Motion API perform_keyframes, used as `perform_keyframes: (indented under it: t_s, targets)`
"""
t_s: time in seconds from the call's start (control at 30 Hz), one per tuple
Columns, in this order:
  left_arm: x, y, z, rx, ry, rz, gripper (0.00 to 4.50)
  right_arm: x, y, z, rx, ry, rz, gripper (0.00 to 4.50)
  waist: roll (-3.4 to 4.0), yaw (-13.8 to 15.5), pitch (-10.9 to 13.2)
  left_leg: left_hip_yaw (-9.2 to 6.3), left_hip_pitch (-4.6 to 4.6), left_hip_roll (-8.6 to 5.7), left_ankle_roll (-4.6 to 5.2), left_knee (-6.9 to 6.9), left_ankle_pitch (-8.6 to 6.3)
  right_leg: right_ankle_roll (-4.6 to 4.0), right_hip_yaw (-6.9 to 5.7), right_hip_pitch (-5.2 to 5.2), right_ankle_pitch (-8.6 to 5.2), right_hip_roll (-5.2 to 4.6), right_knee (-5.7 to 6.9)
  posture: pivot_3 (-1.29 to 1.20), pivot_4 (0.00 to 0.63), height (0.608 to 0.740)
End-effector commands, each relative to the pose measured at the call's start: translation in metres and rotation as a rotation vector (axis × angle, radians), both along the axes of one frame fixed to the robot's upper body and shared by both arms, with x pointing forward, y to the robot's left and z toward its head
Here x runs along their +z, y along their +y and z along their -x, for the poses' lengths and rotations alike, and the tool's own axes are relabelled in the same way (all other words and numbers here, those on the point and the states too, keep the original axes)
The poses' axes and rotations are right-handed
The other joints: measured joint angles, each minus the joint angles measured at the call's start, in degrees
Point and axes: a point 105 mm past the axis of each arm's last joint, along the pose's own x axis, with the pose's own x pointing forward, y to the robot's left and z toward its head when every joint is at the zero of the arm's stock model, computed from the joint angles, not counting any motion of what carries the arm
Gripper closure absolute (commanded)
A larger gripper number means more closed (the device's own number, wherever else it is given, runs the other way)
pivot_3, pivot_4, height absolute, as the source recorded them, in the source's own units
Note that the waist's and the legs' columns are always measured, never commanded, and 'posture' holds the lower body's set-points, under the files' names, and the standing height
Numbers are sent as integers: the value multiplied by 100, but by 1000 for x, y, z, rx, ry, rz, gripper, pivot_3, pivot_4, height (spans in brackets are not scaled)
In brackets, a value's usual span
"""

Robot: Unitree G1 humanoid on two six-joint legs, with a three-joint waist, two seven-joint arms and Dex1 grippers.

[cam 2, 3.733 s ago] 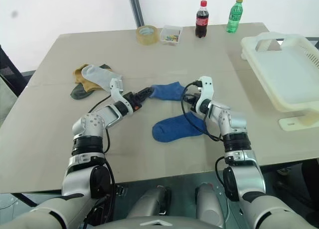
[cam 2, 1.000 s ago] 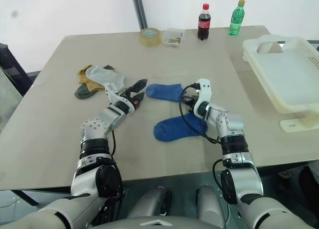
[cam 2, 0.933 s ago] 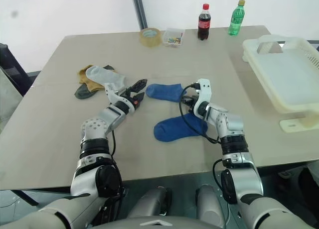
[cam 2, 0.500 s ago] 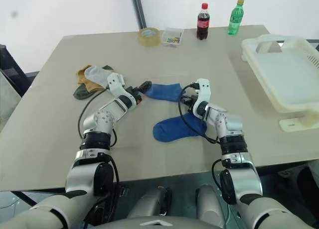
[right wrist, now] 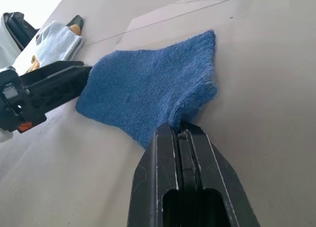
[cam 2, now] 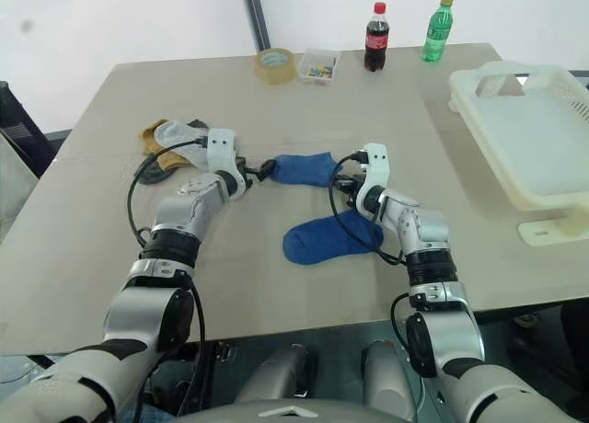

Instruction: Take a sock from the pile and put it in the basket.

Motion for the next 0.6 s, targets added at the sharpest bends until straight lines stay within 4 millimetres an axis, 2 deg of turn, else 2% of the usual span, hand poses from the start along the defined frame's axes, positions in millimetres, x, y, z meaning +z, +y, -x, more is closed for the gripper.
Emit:
perform_keyframes:
  t_s: [0.03,0.1,0.33,0.6]
  targets:
    - [-16,-3,6,-27,75,-89,607,7,0,0,0,-27,-10,4500,0,-1,0,0,0,0,0,0,0,0,0,0,0,0,0,0,150,740]
    - [-21,-1,8,-22,93,-125,1311,7,0,0,-1,-28,-10,4500,0,-4,0,0,0,0,0,0,0,0,0,0,0,0,0,0,150,740]
    - [-27,0,12,-18,114,-157,4486,7,-1,1,-1,-27,-8,4500,0,-26,0,2,6,3,0,0,0,0,4,0,0,2,4,0,150,740]
    - [-33,4,18,16,132,-126,4486,7,-1,1,-1,-26,-8,4500,0,-42,0,5,7,4,0,0,0,0,10,0,0,4,3,0,150,740]
